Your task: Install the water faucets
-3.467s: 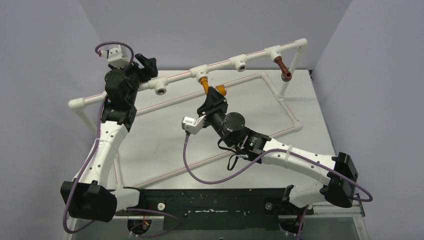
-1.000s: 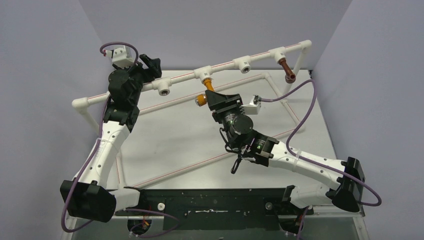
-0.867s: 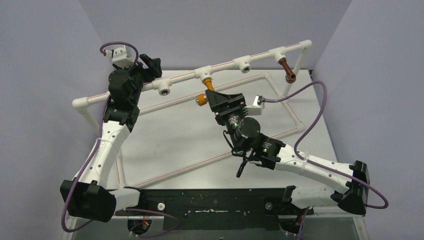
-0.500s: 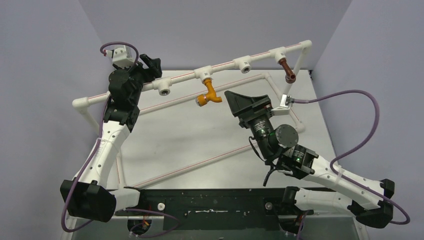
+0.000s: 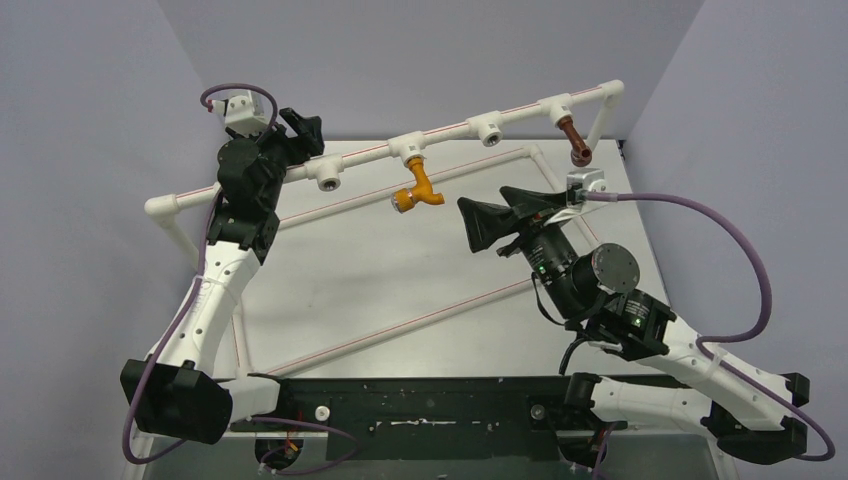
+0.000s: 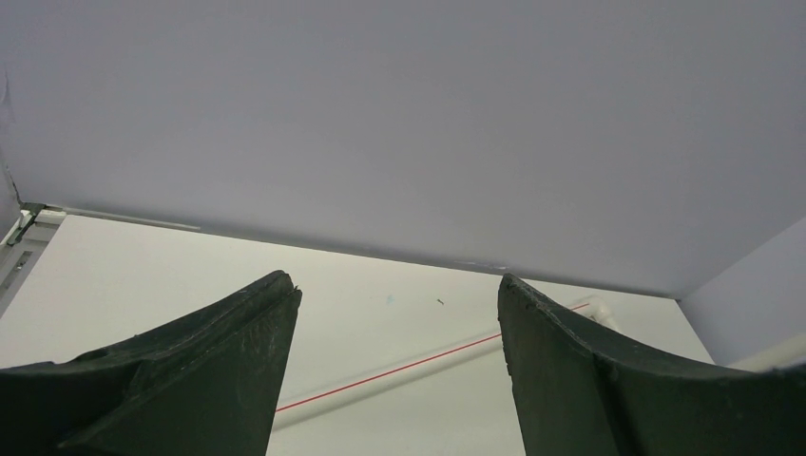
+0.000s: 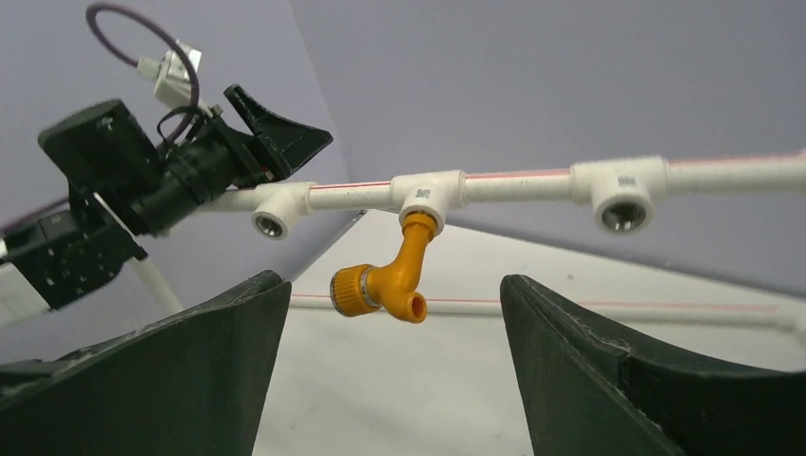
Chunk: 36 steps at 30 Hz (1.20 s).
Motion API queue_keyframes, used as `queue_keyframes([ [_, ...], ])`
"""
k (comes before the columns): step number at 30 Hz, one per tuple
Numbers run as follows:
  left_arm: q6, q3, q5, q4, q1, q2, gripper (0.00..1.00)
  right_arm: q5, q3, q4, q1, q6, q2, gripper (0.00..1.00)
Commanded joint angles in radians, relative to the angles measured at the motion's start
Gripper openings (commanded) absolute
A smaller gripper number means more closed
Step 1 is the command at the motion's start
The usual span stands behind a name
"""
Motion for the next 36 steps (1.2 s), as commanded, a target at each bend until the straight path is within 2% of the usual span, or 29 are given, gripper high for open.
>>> queue_keyframes([
  [1,0.05,-0.157,0.147,-0.525,-0.068,0.166,0.74,-0.185,0.115,-0.079,-0.004,-0.452,0.034,0.84],
  [10,0.053,-0.155,0.139,-0.528,-0.076,0.162,0.74,-0.385,0.172,-0.227,-0.004,-0.997,0.096,0.83],
  [18,0.051,-0.154,0.145,-0.528,-0.08,0.166,0.74,-0.273,0.176,-0.264,0.023,-1.354,0.202,0.84],
  [28,0.054,-0.154,0.14,-0.531,-0.082,0.168,0.74,-0.083,0.074,-0.047,0.05,-1.692,0.319,0.83],
  [36,0.054,-0.152,0.141,-0.531,-0.082,0.173,0.74,-0.035,-0.004,0.167,0.049,-1.802,0.381,0.75],
])
